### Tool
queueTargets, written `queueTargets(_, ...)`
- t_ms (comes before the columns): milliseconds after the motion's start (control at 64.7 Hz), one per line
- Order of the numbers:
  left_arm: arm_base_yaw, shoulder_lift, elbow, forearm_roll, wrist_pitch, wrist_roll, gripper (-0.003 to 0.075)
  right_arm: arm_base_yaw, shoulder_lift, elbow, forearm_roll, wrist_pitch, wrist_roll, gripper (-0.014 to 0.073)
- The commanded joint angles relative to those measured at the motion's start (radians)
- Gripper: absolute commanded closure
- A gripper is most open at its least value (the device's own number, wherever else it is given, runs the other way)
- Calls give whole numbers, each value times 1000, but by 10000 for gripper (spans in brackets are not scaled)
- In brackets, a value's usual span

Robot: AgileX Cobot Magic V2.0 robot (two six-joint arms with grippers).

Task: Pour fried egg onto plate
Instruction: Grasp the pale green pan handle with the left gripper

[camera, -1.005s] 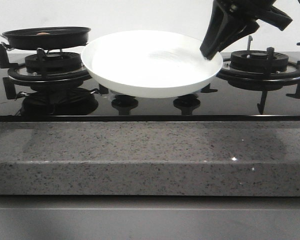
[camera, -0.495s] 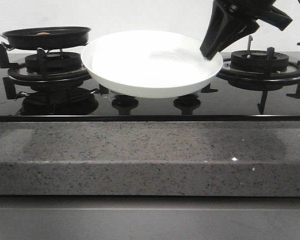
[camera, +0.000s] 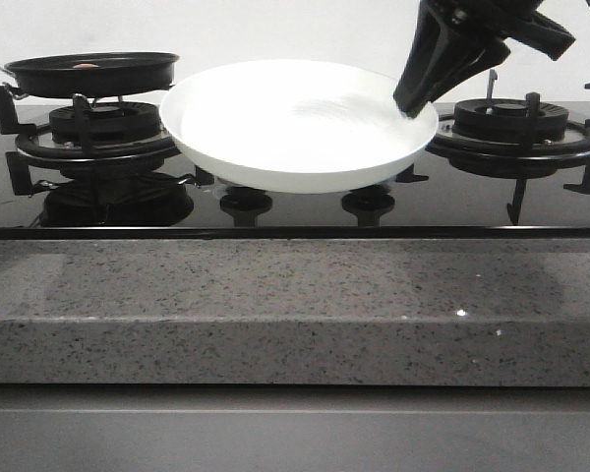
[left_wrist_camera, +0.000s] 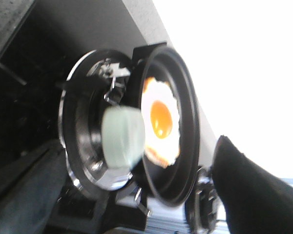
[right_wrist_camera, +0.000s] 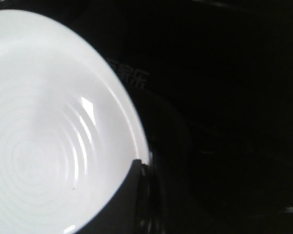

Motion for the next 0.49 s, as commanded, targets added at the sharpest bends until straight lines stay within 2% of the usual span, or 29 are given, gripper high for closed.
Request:
queueTargets(0, -1, -3, -34, -133, 38, 19, 120, -1, -37, -22, 28, -42, -9, 651)
queueTargets(201, -31, 63, -37, -234, 76, 84, 136, -1, -37, -22, 28, -42, -9, 651)
queueTargets(479, -60, 98, -78, -236, 71, 89, 206, -1, -37, -22, 28, -42, -9, 651)
